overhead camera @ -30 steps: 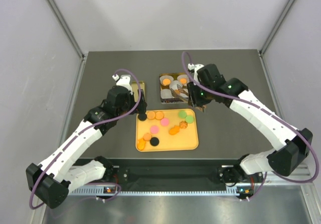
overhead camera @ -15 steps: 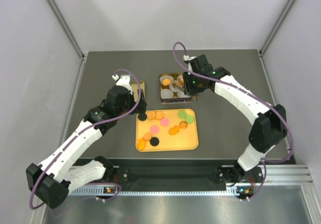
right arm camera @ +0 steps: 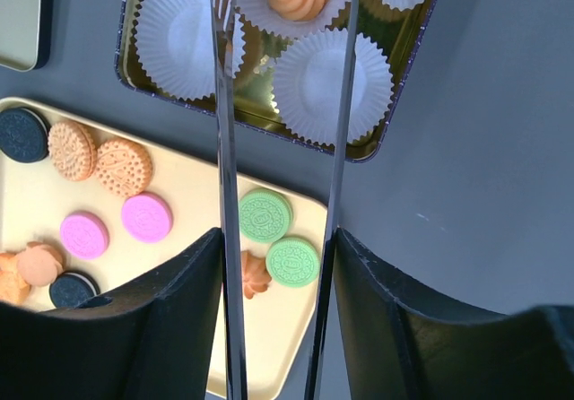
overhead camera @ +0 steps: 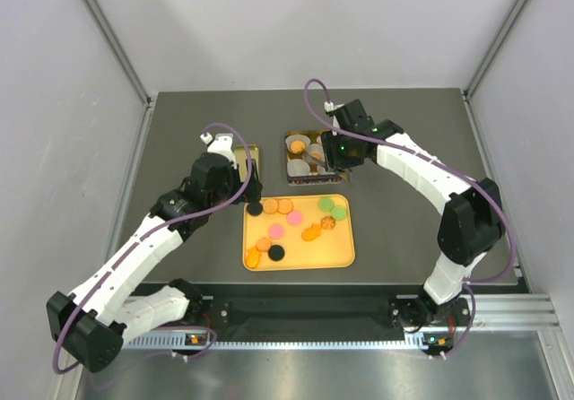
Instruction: Pack the cookies
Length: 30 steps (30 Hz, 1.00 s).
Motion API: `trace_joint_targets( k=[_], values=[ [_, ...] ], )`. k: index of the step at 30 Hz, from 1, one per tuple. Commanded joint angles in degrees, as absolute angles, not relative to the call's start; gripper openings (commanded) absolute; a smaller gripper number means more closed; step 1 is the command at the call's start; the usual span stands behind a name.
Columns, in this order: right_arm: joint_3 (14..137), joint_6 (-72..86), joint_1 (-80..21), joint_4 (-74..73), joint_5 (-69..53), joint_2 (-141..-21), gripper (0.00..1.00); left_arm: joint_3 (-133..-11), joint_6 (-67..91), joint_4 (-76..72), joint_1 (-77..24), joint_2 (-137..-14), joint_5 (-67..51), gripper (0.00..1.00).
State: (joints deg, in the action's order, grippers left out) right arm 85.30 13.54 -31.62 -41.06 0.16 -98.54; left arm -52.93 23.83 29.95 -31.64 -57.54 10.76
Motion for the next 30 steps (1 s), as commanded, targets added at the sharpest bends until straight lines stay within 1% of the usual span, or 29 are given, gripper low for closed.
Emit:
trace_joint_targets(
  k=[1,5,12,15,20,26,30],
  values=[
    [88.68,13.36,-31.03,-37.97,0.79,-96.24,0.5,-53.09,23.47,27.33,-31.38,-57.48,10.72,0.99],
    [88.95,13.27,-31.03,-38.76,0.7,-94.75,0.51,-53.09,23.47,27.25,-31.38,-57.48,10.72,0.99],
    [88.42,13.01,-31.03,-42.36,0.26,-85.71,0.48,-53.26,23.47,27.16,-31.38,-57.39,10.28,0.99],
    [84.65,13.53,-31.37,-43.42,-2.37,-80.17,0.46,-53.26,23.47,26.98,-31.38,-57.22,10.02,0.99],
    [76.3,14.94,-33.92,-45.96,-1.76,-71.91,0.45,-53.44,23.47,26.89,-31.38,-57.22,9.49,0.99],
    [68.21,17.57,-39.02,-48.25,-0.18,-65.93,0.45,-53.35,23.64,26.63,-31.29,-57.13,9.32,0.99],
    [64.61,18.54,-41.13,-48.51,1.49,-64.86,0.45,-53.35,23.73,26.54,-31.29,-57.3,9.23,0.99]
  ],
)
